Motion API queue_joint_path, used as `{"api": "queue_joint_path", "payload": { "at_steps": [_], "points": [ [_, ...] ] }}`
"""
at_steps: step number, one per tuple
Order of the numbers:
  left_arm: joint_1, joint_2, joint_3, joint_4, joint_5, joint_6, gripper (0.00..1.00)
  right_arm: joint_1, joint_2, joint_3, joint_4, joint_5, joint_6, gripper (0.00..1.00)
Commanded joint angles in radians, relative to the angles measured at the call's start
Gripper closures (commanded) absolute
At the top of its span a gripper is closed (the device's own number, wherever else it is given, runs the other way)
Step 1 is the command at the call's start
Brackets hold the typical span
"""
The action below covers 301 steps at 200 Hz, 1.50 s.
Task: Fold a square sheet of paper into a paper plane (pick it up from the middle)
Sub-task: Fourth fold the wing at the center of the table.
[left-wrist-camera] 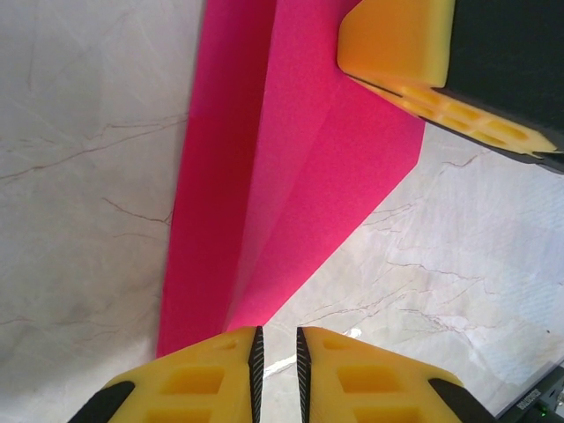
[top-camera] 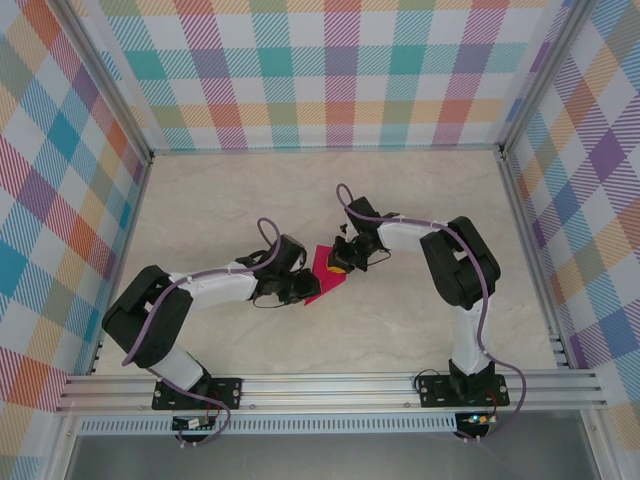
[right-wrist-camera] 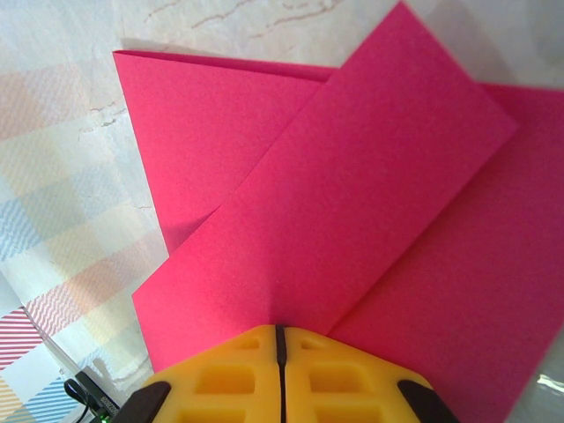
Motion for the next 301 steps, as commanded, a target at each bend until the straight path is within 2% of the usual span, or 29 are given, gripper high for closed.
{"api": "queue_joint_path", "payload": {
  "at_steps": [1, 195, 245, 301],
  "points": [
    [-0.012, 0.022, -0.003, -0.046, -0.034, -0.005, 0.80, -0.003, 0.092, -0.033, -0.076, 0.151, 0.018, 0.94],
    [-0.015, 0.062, -0.066, -0.076, -0.052, 0.001, 0.81, -0.003, 0.106, -0.029, -0.084, 0.154, 0.021, 0.94],
    [-0.026, 0.058, -0.119, -0.099, -0.056, 0.003, 0.95, -0.003, 0.110, -0.026, -0.093, 0.159, 0.021, 0.94],
    [-0.034, 0.047, -0.142, -0.138, -0.073, 0.021, 0.98, -0.003, 0.119, -0.010, -0.116, 0.167, 0.021, 0.94]
  ]
}}
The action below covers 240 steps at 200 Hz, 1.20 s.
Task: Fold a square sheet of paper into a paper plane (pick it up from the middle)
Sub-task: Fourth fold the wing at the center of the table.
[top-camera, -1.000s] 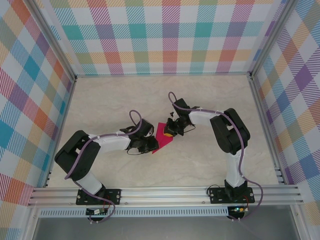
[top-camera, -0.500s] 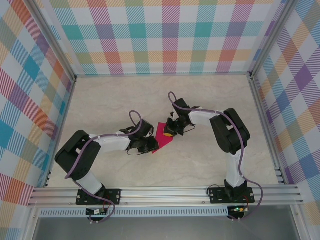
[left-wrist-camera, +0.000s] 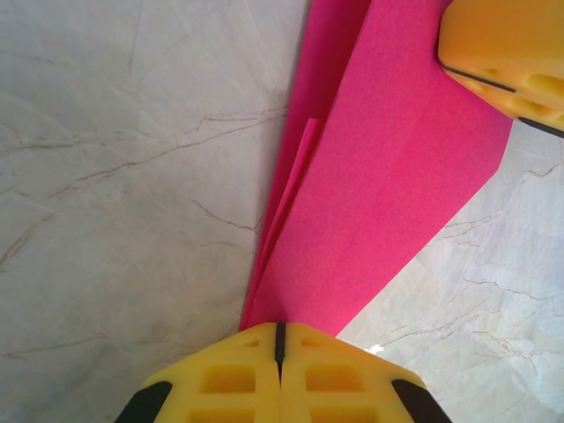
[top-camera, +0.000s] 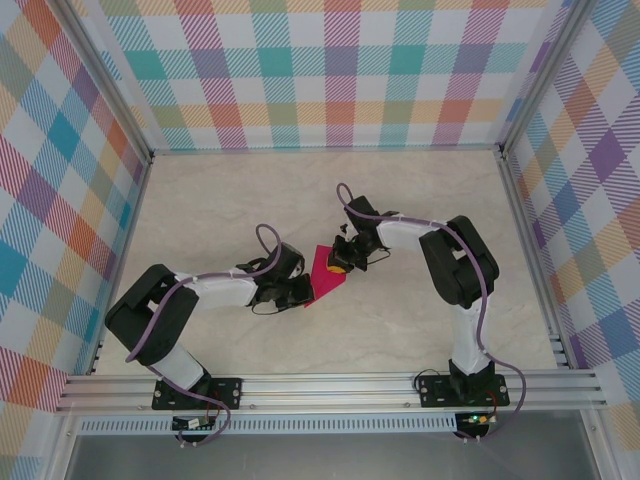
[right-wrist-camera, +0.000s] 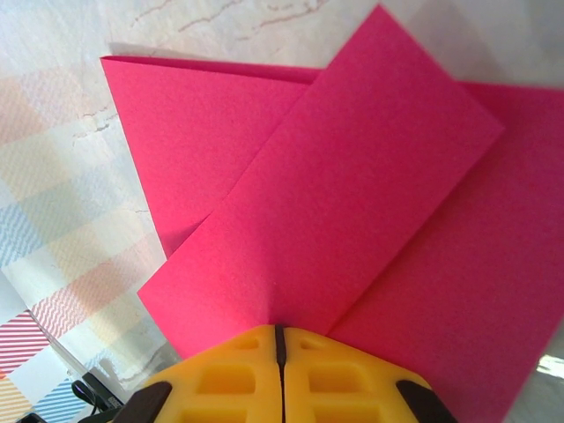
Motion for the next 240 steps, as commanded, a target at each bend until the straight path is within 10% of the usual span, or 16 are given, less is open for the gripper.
{"api": "queue_joint_path", "payload": {
  "at_steps": [1, 240],
  "points": [
    [-0.028, 0.028, -0.068, -0.203, -0.017, 0.017, 0.98, -0.002, 0.106, -0.035, -0.083, 0.170, 0.003, 0.94],
    [-0.028, -0.126, -0.015, -0.361, -0.013, 0.099, 0.98, -0.003, 0.125, -0.015, -0.111, 0.178, 0.004, 0.94]
  ]
}}
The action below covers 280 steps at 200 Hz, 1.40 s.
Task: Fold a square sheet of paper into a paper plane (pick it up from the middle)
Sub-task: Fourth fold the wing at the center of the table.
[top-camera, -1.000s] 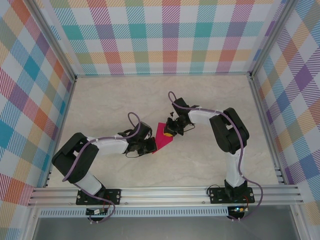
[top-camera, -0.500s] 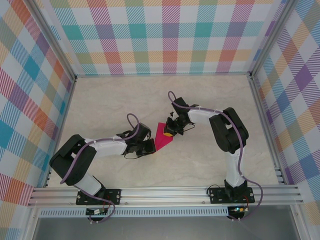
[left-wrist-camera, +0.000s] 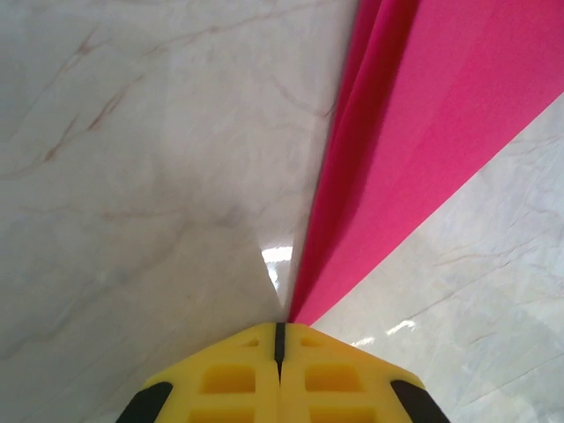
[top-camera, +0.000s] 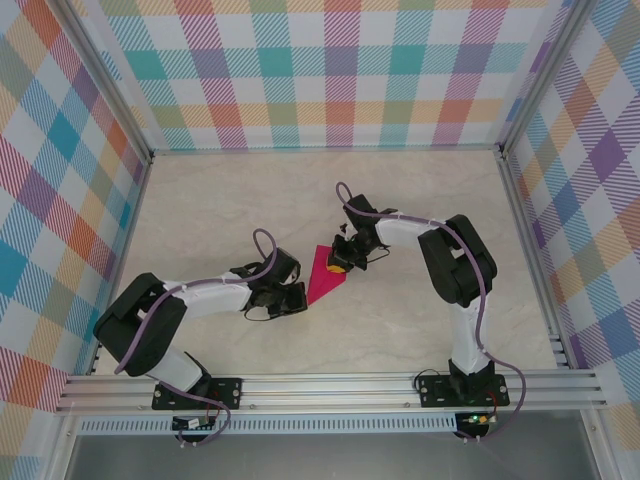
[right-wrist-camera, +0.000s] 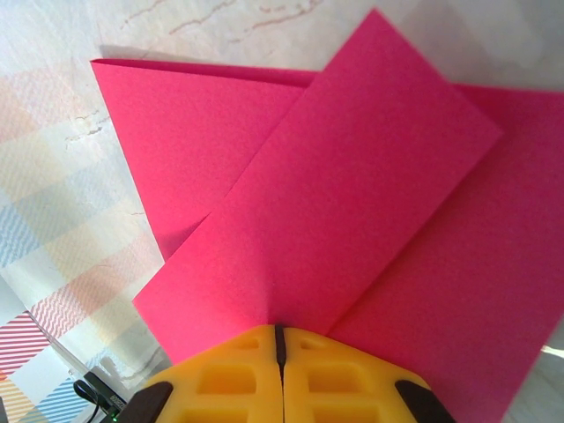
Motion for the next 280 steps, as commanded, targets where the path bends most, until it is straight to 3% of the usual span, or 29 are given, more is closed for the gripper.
{"api": "queue_joint_path", "payload": {
  "at_steps": [1, 28, 83, 209, 280],
  "points": [
    [-0.021, -0.043, 0.015, -0.208, -0.015, 0.041, 0.98, -0.002, 0.108, -0.047, -0.067, 0.178, 0.003, 0.94],
    [-0.017, -0.082, 0.071, -0.173, -0.053, 0.037, 0.95, -0.002, 0.112, -0.046, -0.064, 0.173, 0.005, 0.94],
    [-0.013, -0.060, 0.079, 0.054, -0.017, -0.027, 0.95, -0.001, 0.110, -0.052, -0.063, 0.174, 0.004, 0.94],
    [-0.013, 0.081, 0.038, 0.031, -0.063, -0.040, 1.00, -0.002, 0.093, -0.050, -0.022, 0.124, -0.005, 0.94],
    [-0.013, 0.091, -0.021, 0.058, -0.060, -0.064, 1.00, -0.001, -0.062, -0.032, 0.071, 0.045, -0.108, 0.93]
  ]
}}
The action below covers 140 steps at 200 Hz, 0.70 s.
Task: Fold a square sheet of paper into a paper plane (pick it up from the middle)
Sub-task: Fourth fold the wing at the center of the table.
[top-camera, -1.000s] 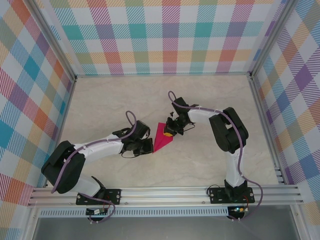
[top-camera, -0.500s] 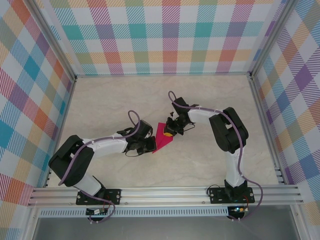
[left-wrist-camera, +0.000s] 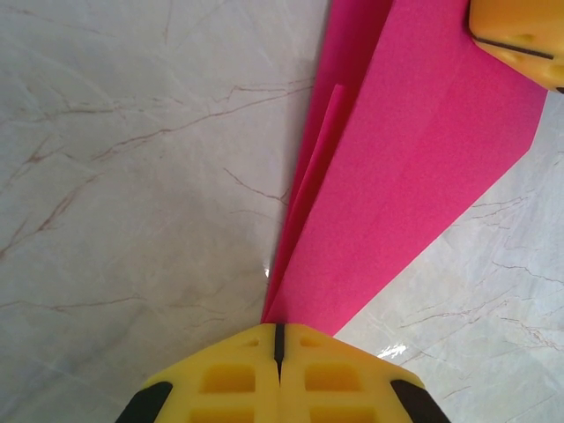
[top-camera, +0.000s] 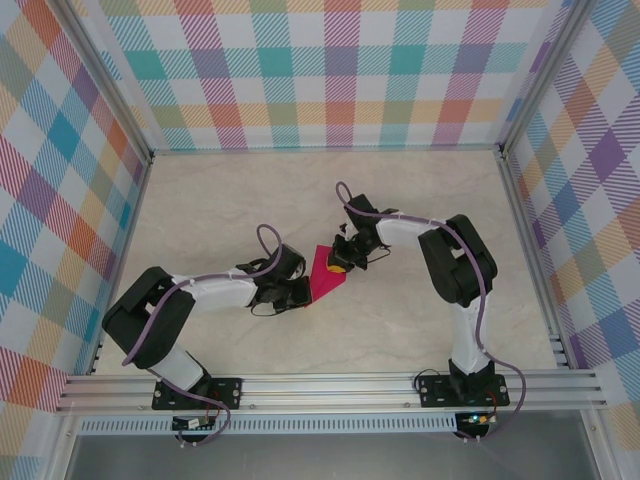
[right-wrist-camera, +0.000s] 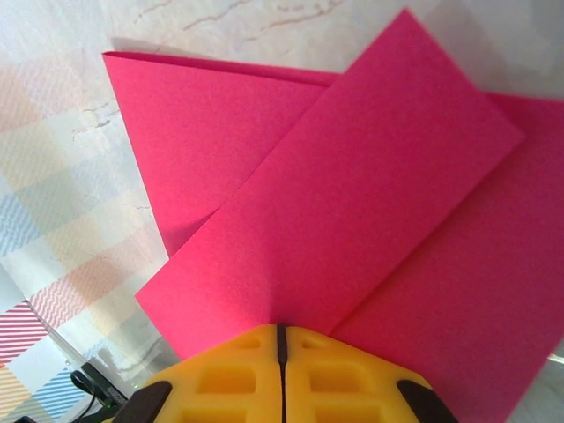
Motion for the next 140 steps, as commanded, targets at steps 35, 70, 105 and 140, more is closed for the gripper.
{"api": "queue_joint_path", "payload": {
  "at_steps": [35, 70, 105, 140],
  "points": [
    [-0.006, 0.019, -0.082, -0.024, -0.022, -0.044, 1.00, 0.019, -0.160, -0.131, 0.167, -0.042, -0.111, 0.92],
    [-0.005, 0.013, -0.096, -0.016, -0.023, -0.059, 1.00, 0.077, -0.170, -0.181, 0.198, -0.076, -0.114, 0.92],
    [-0.006, 0.012, -0.092, -0.020, -0.025, -0.062, 1.00, 0.118, -0.154, -0.177, 0.203, -0.068, -0.109, 0.92],
    [-0.006, 0.020, -0.084, -0.023, -0.021, -0.061, 1.00, 0.138, -0.121, -0.169, 0.196, -0.069, -0.111, 0.92]
  ]
}}
